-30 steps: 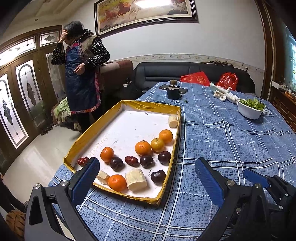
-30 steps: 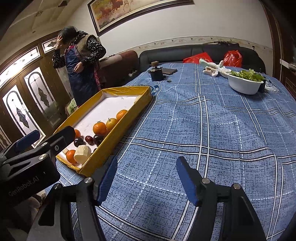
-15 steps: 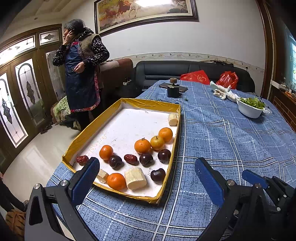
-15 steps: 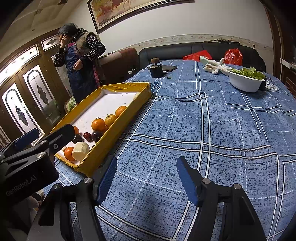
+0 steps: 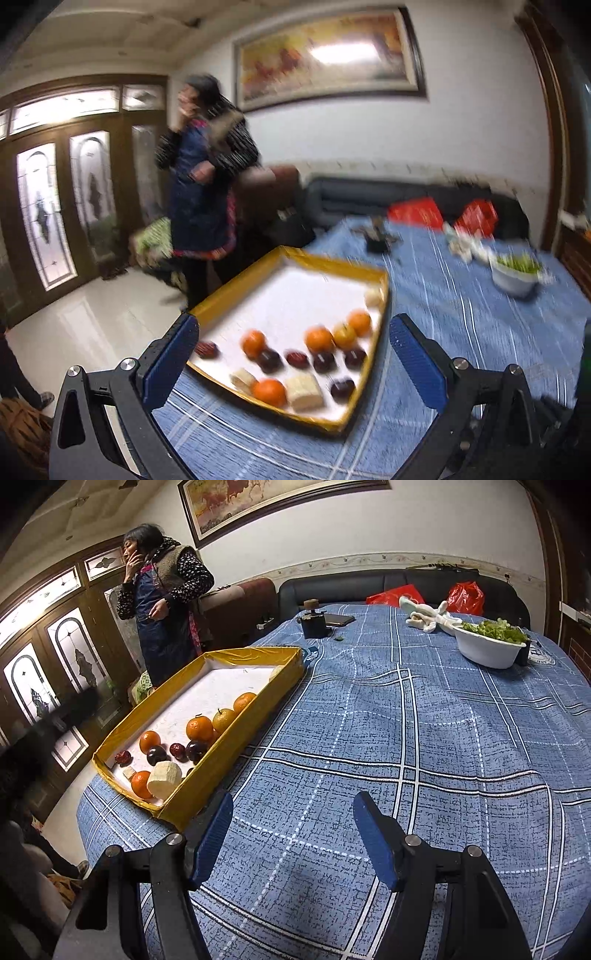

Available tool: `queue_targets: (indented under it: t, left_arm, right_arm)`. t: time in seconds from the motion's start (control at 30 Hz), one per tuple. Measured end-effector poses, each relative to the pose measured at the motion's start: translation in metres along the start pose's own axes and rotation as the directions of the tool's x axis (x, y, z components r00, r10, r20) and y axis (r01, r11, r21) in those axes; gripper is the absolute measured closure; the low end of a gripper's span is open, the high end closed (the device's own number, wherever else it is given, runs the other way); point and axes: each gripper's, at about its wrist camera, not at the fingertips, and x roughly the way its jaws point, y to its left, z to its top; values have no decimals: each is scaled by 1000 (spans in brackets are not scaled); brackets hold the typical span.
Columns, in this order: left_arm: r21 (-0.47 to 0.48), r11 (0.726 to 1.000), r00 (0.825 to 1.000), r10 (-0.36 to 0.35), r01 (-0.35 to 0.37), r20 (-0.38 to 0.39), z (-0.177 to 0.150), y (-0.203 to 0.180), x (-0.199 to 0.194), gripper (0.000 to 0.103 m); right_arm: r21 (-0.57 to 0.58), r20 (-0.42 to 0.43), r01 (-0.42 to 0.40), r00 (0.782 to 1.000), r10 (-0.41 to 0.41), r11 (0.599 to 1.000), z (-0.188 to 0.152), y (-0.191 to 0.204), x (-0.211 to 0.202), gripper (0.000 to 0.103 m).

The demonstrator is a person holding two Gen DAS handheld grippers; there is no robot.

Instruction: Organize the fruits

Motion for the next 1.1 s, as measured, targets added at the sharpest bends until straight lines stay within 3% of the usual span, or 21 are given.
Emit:
queue_targets:
  t: [0.17, 0.47, 0.57, 0.93, 1.1]
  left_arm:
    - [-92, 994, 995, 63, -56, 76, -1, 21, -19, 0]
    - [44, 999, 998, 28, -30, 55, -6, 3, -20, 0]
    - [52, 999, 1000, -12, 11, 21, -7, 1, -18, 0]
    - [-22, 999, 990, -50, 47, -129, -14, 11, 7, 0]
    - [-14, 999, 988, -52, 50, -144, -18, 9, 10, 0]
  right_arm:
    - [-38, 17, 1, 1000, 0, 999, -3, 10, -7, 29]
    - [-105, 31, -1, 1000, 5, 994, -9, 27, -16, 24]
    - [-109, 33, 1, 999, 2, 994, -10, 29, -16, 23]
    - [-116, 21, -2, 1000, 5, 993, -12, 30, -13, 22]
    - [-128, 12, -2, 1000, 3, 992, -14, 33, -10, 21]
